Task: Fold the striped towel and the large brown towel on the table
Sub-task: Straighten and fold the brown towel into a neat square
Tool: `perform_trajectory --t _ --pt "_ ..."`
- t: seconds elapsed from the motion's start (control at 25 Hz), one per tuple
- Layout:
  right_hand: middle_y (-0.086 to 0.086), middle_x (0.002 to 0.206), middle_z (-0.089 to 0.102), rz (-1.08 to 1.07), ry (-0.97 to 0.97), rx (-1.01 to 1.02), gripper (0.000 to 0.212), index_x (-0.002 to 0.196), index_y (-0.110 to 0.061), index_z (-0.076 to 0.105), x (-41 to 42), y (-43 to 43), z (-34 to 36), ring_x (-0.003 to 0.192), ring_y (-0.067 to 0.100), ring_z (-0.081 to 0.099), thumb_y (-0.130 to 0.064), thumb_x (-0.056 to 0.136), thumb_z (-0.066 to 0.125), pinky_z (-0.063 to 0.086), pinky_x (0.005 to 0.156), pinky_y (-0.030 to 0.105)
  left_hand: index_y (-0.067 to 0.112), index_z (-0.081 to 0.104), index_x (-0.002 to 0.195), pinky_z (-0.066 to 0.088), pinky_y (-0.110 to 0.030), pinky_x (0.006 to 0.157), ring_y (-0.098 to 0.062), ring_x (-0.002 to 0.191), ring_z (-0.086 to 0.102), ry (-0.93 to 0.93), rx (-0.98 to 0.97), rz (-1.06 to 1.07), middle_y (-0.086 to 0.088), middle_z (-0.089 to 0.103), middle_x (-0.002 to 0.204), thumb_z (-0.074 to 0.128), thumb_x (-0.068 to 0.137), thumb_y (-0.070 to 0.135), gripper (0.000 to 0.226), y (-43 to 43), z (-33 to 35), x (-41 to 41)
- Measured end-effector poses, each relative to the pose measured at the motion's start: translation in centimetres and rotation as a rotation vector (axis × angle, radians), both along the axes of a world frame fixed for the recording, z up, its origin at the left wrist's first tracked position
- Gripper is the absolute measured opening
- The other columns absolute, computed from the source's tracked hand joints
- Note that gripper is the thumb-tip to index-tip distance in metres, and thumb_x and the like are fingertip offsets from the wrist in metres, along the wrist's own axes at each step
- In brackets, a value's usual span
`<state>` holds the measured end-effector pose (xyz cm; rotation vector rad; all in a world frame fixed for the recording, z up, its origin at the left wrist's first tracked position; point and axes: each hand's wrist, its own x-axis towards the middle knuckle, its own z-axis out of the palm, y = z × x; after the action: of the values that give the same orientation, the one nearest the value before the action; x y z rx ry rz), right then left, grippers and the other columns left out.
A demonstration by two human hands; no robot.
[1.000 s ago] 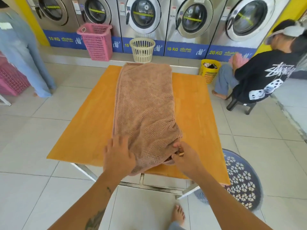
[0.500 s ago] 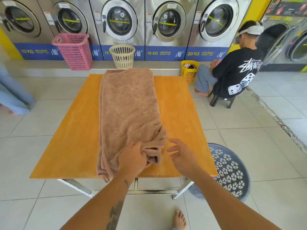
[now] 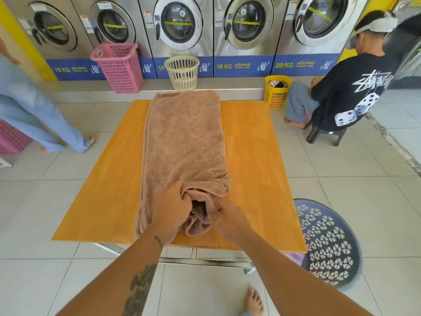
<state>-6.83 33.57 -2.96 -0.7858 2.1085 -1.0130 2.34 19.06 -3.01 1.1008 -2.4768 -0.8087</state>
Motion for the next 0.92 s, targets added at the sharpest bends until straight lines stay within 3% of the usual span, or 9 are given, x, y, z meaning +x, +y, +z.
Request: perform_trajectory --t 0.12,0.24,0.4,0.52,0.56,0.64,0.72,0.84,0.92 --pt "-0.004 0.072 0.059 -0.177 0.104 0.042 0.015 0.079 -0.025 0.054 -1.7 0.9 -0.7 0.065 0.018 0.054 -0.011 0.086 0.054 0.040 0.050 0.028 0.016 0.050 0.081 0.046 -0.039 0.060 -0.019 0.068 0.051 -0.014 -0.041 -0.060 -0.003 0.054 0.076 0.054 0.087 0.012 0.008 -0.6 0.0 0.2" --pt "0.002 0.070 0.057 -0.212 0.290 0.226 0.016 0.075 -0.023 0.044 -4.2 3.3 -1.0 0.059 0.022 0.051 -0.010 0.080 0.051 0.038 0.047 0.030 0.027 0.055 0.103 0.048 -0.036 0.079 -0.018 0.090 0.052 -0.234 -0.036 -0.250 0.005 0.051 0.099 0.058 0.087 0.020 0.017 -0.3 -0.9 1.0" --pt "0.003 0.094 0.057 -0.046 0.314 0.426 0.034 0.108 -0.022 0.041 -4.1 3.1 -0.6 0.083 0.026 0.058 -0.026 0.080 0.060 0.046 0.063 0.035 0.024 0.053 0.133 0.045 -0.034 0.091 -0.020 0.105 0.051 -0.229 -0.008 -0.314 0.001 0.050 0.120 0.052 0.096 0.021 0.038 2.0 -2.3 1.9" --pt "0.004 0.120 0.046 0.070 0.411 0.360 0.068 0.136 -0.024 0.030 -3.5 1.1 -1.3 0.110 0.028 0.048 -0.032 0.077 0.064 0.046 0.081 0.037 0.021 0.058 0.123 0.046 -0.033 0.087 -0.016 0.097 0.051 -0.152 -0.049 -0.309 0.005 0.051 0.110 0.049 0.100 0.028 0.026 2.3 -2.1 2.3" --pt "0.004 0.123 0.046 0.086 0.347 0.302 0.073 0.139 -0.024 0.031 -3.4 0.4 -1.6 0.111 0.027 0.048 -0.029 0.075 0.066 0.048 0.084 0.038 0.020 0.059 0.115 0.046 -0.033 0.084 -0.015 0.093 0.051 -0.136 -0.057 -0.297 0.007 0.051 0.104 0.047 0.100 0.029 0.021 2.3 -1.8 2.4" --pt "0.002 0.128 0.051 0.021 -0.077 0.118 0.074 0.141 -0.024 0.039 -3.6 -0.9 -2.0 0.111 0.022 0.053 -0.020 0.074 0.070 0.052 0.086 0.036 0.019 0.058 0.105 0.045 -0.033 0.079 -0.019 0.089 0.053 -0.079 -0.066 -0.248 0.006 0.051 0.096 0.047 0.100 0.026 0.014 2.1 -1.2 2.5" --pt "0.002 0.127 0.057 -0.131 -0.393 -0.019 0.049 0.130 -0.024 0.057 -3.7 -1.7 -1.9 0.110 0.022 0.056 -0.011 0.083 0.063 0.051 0.086 0.034 0.019 0.058 0.103 0.044 -0.036 0.076 -0.025 0.091 0.055 -0.033 -0.070 -0.196 0.001 0.054 0.096 0.048 0.098 0.020 0.011 1.0 -0.8 2.7" --pt "0.006 0.124 0.063 -0.331 -0.435 -0.045 0.039 0.104 -0.029 0.070 -4.6 -1.8 -2.2 0.107 0.023 0.060 -0.007 0.091 0.040 0.053 0.093 0.040 0.013 0.059 0.129 0.049 -0.040 0.090 -0.026 0.108 0.055 -0.071 -0.080 -0.178 -0.005 0.059 0.119 0.049 0.097 0.014 0.034 -0.5 -0.5 3.3" --pt "0.007 0.117 0.067 -0.309 -0.246 0.006 0.037 0.107 -0.028 0.067 -4.9 -1.7 -2.7 0.087 0.017 0.064 -0.007 0.093 0.040 0.056 0.071 0.033 0.014 0.055 0.138 0.048 -0.041 0.095 -0.024 0.113 0.054 -0.074 -0.076 -0.193 -0.002 0.056 0.126 0.050 0.096 0.012 0.042 -0.8 -0.5 3.6"
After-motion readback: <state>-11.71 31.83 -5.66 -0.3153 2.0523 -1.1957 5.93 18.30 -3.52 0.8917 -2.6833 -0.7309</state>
